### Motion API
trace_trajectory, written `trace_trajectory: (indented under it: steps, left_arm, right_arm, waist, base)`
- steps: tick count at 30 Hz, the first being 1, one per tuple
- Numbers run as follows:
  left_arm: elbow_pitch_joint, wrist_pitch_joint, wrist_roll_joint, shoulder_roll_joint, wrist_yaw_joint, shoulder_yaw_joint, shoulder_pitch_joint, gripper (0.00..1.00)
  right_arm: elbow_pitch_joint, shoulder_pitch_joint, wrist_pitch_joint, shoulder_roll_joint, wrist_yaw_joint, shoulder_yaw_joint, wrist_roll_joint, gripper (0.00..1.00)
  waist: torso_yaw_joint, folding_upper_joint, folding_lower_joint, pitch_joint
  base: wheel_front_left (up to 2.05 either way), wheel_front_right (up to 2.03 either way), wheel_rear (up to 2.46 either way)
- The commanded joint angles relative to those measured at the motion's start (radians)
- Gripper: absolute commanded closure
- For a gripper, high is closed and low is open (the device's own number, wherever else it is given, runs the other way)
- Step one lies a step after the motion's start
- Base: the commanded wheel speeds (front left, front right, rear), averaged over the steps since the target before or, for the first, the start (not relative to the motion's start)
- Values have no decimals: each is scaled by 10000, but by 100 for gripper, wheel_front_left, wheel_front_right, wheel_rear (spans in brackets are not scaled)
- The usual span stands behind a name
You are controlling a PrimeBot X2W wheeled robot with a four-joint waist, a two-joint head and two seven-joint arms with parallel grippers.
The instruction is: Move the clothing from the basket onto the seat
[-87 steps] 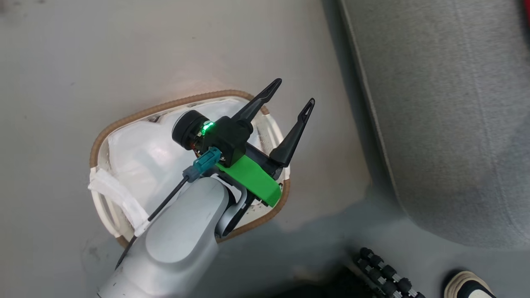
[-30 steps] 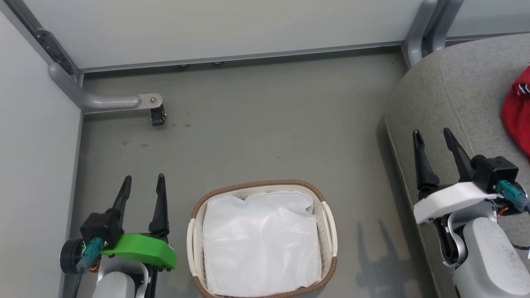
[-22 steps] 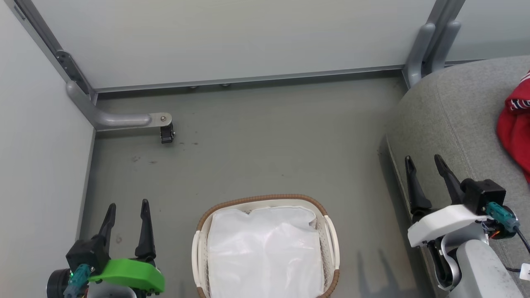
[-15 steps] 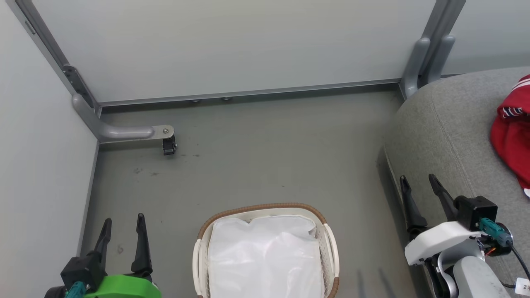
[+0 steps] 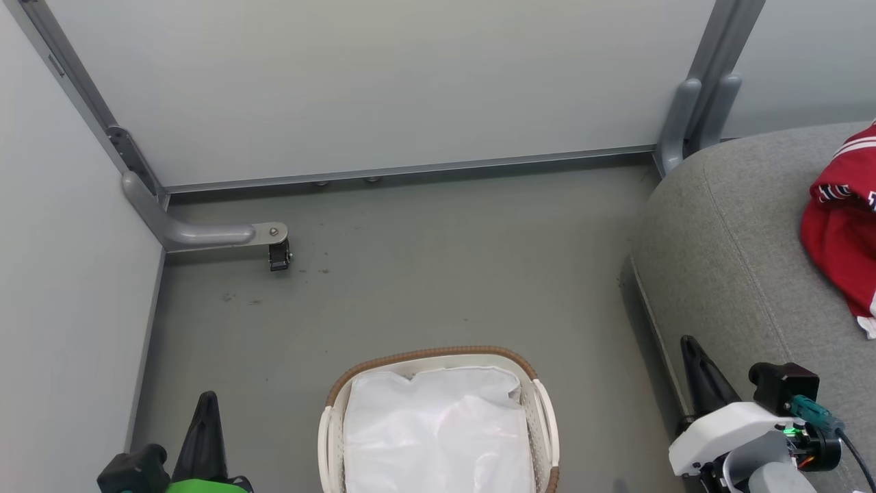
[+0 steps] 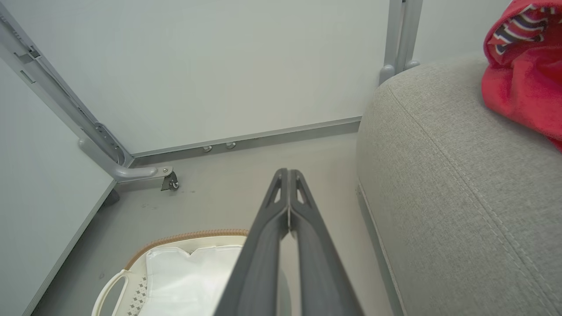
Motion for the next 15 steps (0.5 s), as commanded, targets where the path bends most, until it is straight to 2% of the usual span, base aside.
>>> trace_trajectory:
  steps: [1,15]
  left_arm:
    - [-148,89,-485,32,-1,52,-129,100]
    - [-238,740,-2866,44,-4,196,-448,100]
  right_arm:
    - [-191,-180,119,-59,-1,-94,469,100]
    - [-563,-89,713,-27,-2,-235,2867,100]
  waist:
    - [3,0,1,-4]
    - [23,0,1,-43]
  base:
    - [0,0,0]
    - [0,0,0]
